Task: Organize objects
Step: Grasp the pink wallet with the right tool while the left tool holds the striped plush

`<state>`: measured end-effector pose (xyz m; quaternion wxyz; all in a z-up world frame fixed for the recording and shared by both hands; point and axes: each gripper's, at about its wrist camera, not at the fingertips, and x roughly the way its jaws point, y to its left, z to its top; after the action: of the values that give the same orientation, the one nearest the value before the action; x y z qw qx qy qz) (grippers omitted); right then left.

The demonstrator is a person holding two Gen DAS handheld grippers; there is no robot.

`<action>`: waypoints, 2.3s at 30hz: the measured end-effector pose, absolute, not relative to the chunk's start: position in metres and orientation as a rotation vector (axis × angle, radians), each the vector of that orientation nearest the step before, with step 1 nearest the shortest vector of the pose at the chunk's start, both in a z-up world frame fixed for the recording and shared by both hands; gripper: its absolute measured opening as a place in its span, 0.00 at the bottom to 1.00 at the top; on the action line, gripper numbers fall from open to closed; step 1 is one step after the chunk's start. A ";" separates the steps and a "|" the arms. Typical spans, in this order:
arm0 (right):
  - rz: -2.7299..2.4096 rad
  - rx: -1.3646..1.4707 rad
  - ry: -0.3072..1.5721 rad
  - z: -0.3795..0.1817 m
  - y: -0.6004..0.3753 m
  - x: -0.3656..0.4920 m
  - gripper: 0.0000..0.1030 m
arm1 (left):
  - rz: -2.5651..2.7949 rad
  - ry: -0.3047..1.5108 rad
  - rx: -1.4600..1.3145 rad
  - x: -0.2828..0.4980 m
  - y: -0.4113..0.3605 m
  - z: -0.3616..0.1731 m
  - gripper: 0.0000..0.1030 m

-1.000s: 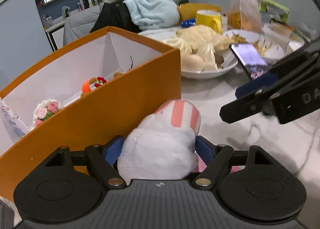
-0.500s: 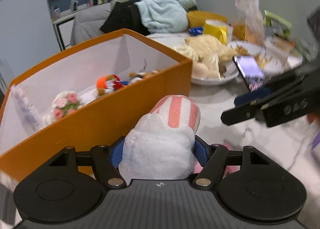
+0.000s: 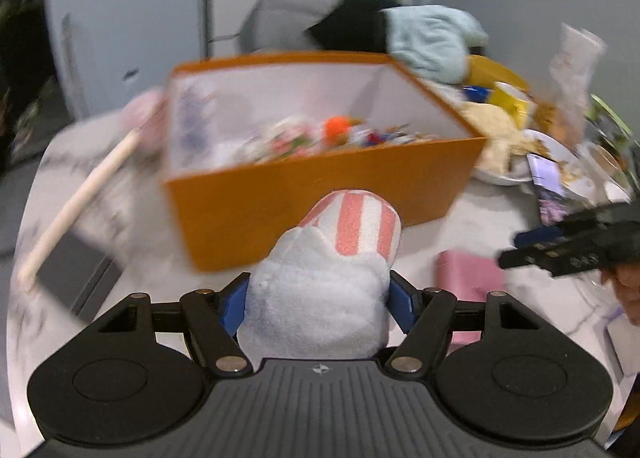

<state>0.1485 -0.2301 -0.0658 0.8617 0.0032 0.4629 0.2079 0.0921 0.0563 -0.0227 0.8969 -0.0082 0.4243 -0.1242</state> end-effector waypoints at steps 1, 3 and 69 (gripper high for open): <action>0.436 -0.006 0.988 -0.069 -0.227 0.148 0.53 | -0.243 0.894 -0.043 0.093 0.065 -0.027 0.79; 0.443 -0.023 1.023 -0.076 -0.221 0.147 0.53 | -0.222 0.920 -0.083 0.093 0.078 -0.034 0.79; 0.454 -0.463 1.021 -0.096 -0.079 0.091 0.79 | -0.197 0.998 -0.072 0.066 0.104 -0.060 0.80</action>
<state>0.0912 -0.0794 -0.0957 0.8227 -0.2178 0.4797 0.2136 0.0662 0.1044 -0.0598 0.8728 -0.0347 0.4777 -0.0941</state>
